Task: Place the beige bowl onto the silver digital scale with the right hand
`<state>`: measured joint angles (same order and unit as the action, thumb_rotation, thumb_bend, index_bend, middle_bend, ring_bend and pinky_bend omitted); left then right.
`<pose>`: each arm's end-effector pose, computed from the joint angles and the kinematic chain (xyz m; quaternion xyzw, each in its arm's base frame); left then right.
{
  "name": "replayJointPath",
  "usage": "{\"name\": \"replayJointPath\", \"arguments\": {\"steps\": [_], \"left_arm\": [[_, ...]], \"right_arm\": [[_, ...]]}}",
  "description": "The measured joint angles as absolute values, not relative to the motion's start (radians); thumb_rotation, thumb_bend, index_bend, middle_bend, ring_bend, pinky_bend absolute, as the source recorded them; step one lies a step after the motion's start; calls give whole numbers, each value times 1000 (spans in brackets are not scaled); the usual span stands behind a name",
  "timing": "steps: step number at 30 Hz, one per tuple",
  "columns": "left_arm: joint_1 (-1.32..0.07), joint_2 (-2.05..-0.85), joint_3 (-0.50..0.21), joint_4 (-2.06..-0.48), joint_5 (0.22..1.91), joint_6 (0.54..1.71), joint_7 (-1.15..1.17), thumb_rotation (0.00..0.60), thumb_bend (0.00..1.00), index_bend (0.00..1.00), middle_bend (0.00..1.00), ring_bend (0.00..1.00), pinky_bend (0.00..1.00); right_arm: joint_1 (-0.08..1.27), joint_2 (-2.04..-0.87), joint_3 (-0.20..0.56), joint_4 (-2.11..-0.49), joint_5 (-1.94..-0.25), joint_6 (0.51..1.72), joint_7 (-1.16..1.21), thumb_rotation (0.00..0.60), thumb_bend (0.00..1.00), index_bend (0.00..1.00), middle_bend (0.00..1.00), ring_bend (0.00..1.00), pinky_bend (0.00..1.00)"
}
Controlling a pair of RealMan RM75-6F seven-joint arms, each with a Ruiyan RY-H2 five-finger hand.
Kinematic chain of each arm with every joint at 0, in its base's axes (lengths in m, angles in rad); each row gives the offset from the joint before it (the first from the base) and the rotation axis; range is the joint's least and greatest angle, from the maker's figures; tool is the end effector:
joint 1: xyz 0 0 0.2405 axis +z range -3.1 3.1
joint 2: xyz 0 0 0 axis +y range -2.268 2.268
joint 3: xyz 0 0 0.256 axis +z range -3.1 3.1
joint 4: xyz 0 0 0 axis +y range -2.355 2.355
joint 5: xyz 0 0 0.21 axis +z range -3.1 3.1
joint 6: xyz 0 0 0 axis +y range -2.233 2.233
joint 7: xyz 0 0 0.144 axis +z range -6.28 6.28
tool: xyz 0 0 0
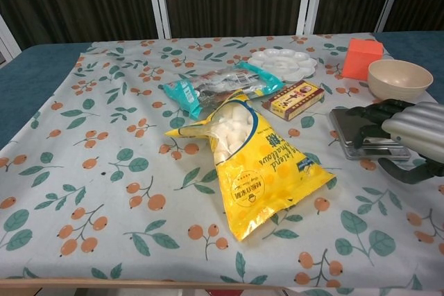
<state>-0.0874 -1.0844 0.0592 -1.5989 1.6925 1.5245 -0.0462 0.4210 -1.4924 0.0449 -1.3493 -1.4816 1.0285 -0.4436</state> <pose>-0.2978 0.1563 0.1510 -0.6618 -0.3681 -0.3986 0.5173 -0.2636 -0.2660 -0.0021 0.8048 -0.2613 0.2489 0.4713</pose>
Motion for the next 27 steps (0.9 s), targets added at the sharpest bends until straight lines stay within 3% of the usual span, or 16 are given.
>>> {"name": "replayJointPath", "arguments": {"steps": [27], "left_arm": [[-80, -1088, 63, -1598, 1705, 1542, -34, 600, 455, 0, 0, 12, 91]], "right_arm": [[438, -1484, 21, -1380, -1442, 1036, -453, 600, 684, 404, 0, 0, 0]]}}
